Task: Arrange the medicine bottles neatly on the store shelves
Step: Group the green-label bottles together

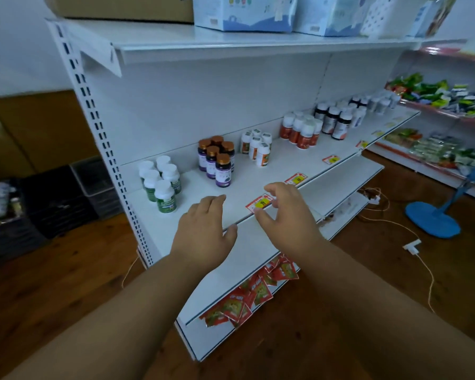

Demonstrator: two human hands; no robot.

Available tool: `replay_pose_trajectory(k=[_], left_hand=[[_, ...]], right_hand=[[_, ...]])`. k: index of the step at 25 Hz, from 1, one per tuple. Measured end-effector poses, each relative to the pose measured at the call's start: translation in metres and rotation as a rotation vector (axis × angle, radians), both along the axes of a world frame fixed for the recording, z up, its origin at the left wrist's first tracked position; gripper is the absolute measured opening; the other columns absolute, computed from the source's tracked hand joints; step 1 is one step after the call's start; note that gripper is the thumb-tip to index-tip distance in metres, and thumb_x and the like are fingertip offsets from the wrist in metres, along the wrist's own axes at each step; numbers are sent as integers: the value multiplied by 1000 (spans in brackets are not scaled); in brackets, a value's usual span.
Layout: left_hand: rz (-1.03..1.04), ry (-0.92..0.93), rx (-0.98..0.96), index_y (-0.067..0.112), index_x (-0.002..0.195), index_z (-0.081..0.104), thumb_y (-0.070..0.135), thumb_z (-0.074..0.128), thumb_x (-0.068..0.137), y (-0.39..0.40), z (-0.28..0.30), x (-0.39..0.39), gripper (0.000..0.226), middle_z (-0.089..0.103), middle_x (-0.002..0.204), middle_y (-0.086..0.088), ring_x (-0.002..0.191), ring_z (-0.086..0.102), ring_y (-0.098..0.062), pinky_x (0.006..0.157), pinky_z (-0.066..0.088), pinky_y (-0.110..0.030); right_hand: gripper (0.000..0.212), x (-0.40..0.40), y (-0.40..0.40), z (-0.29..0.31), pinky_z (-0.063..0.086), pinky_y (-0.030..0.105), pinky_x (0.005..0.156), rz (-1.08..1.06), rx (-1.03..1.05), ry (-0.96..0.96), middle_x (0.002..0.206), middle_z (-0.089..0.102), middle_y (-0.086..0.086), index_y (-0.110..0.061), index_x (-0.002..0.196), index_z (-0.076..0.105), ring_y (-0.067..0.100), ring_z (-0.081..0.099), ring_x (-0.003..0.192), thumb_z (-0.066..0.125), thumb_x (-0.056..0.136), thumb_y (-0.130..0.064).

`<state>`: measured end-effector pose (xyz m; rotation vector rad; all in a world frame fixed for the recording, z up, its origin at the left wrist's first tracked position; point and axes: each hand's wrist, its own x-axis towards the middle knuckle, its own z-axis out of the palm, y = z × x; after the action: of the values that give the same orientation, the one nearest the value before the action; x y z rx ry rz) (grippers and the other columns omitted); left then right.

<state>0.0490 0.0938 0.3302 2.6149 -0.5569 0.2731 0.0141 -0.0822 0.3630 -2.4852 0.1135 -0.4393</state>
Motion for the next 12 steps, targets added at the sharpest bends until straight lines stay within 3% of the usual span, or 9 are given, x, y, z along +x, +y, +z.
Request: replay_pose_trajectory(k=[3,12], left_hand=[[15,-5,-31,15,147,35,41,56,92,23,-4,8,65,43,146,-5,132,42,-26,107,33,-37],[385,49,-432,20,147,35,36,62,91,35,-29,57,64,34,153,1,139,32,-19,113,28,-33]], right_hand=[[47,16,23,-7,44,25,86,27,18,5,130,49,0,-21,134,49,11,56,105,65,91,-33],[46,97,43,-27,43,33,102,200,121,184,140,49,-2,-24,141,44,15,52,125,53,99,-39]])
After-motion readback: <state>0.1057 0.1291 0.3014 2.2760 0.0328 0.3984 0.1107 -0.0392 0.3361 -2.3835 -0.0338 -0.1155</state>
